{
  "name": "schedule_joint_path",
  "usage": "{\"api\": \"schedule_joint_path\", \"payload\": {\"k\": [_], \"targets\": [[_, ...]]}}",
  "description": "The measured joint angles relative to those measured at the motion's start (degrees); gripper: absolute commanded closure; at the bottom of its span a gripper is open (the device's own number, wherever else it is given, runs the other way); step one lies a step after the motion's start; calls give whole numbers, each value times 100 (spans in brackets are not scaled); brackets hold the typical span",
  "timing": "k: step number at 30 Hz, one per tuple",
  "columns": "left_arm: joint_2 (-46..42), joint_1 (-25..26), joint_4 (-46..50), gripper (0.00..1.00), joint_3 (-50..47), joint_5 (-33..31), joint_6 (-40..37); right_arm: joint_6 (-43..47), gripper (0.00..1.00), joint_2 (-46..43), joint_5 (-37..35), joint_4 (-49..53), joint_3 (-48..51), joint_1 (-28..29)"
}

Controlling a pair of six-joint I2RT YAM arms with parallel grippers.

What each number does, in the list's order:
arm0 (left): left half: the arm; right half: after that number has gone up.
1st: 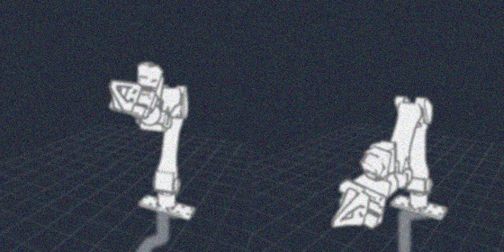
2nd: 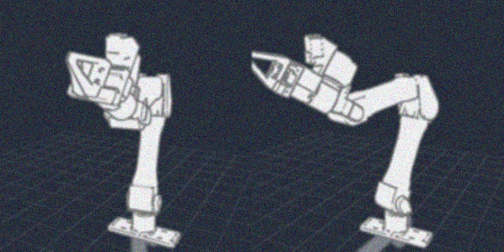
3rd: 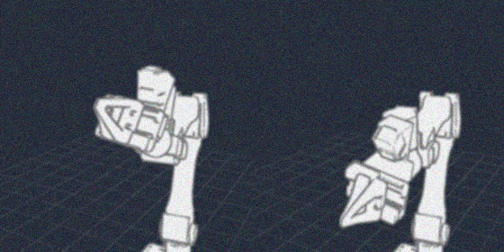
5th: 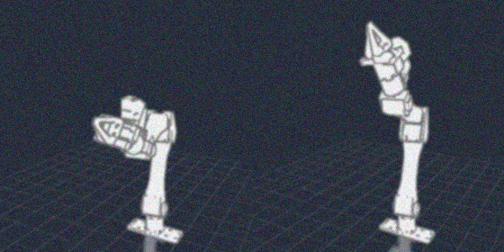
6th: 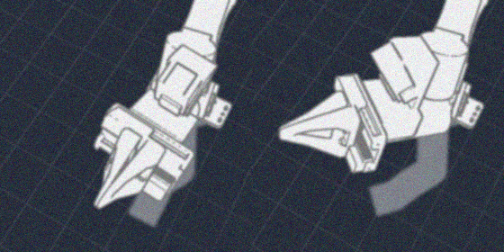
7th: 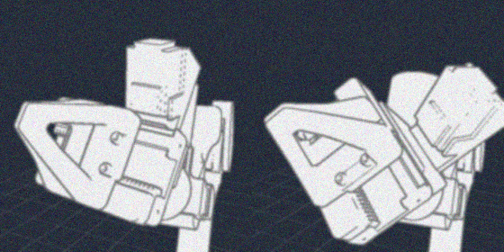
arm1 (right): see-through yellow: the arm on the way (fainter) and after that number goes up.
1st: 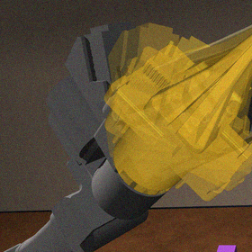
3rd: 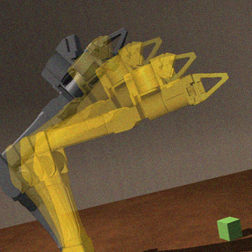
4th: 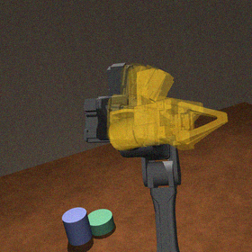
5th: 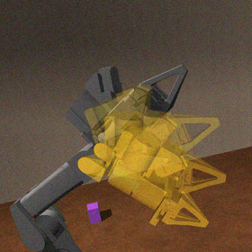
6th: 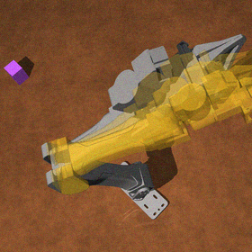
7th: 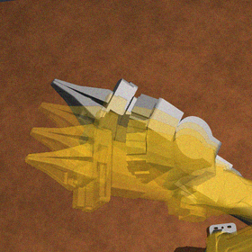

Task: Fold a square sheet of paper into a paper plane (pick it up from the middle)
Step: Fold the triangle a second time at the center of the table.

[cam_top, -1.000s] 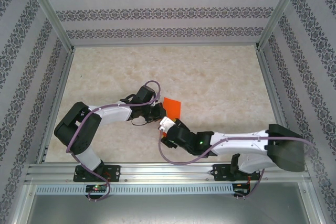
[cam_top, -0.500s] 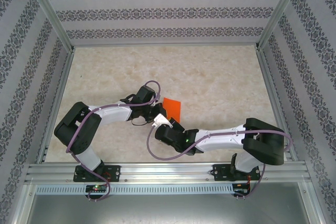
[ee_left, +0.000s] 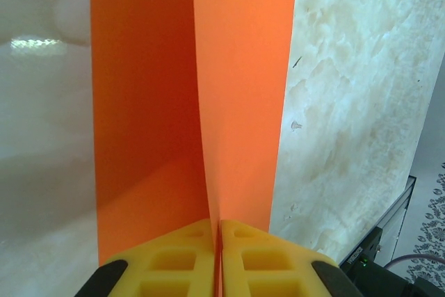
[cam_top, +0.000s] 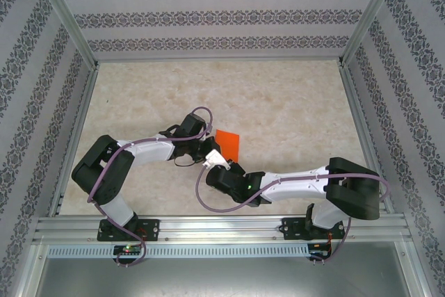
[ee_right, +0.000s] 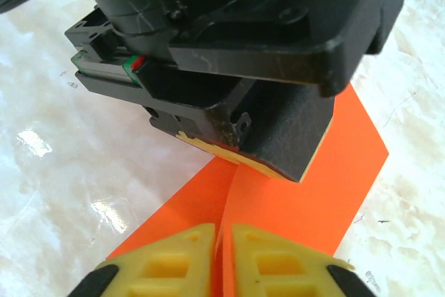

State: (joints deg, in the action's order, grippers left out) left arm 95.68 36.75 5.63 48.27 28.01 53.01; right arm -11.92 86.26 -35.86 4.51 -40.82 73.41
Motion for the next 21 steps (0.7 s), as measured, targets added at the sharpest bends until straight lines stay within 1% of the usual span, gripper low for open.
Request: {"api": "schedule_joint_path", "payload": {"k": [3, 4, 6, 8, 12, 15, 16, 21], "targets": [[0, 0, 2, 86, 2, -2, 0, -48, 94, -20, 33, 7, 7, 0], [-4, 0, 7, 83, 2, -4, -2, -52, 97, -39, 46, 13, 13, 0], [-37, 0, 83, 80, 17, -44, -17, -83, 98, -118, 136, 13, 48, -4], [-107, 0, 203, 74, 48, -125, -50, -118, 99, -238, 317, 9, 105, -52], [-378, 0, 455, 68, 98, -404, -120, -269, 100, -501, 861, -212, 358, -315], [-586, 0, 636, 66, 109, -634, -164, -420, 100, -619, 1231, -385, 579, -505], [-651, 0, 693, 63, 109, -715, -175, -476, 100, -634, 1344, -442, 627, -555], [-957, 0, 957, 63, 109, -1080, -234, -717, 100, -706, 1869, -726, 791, -774]]}}
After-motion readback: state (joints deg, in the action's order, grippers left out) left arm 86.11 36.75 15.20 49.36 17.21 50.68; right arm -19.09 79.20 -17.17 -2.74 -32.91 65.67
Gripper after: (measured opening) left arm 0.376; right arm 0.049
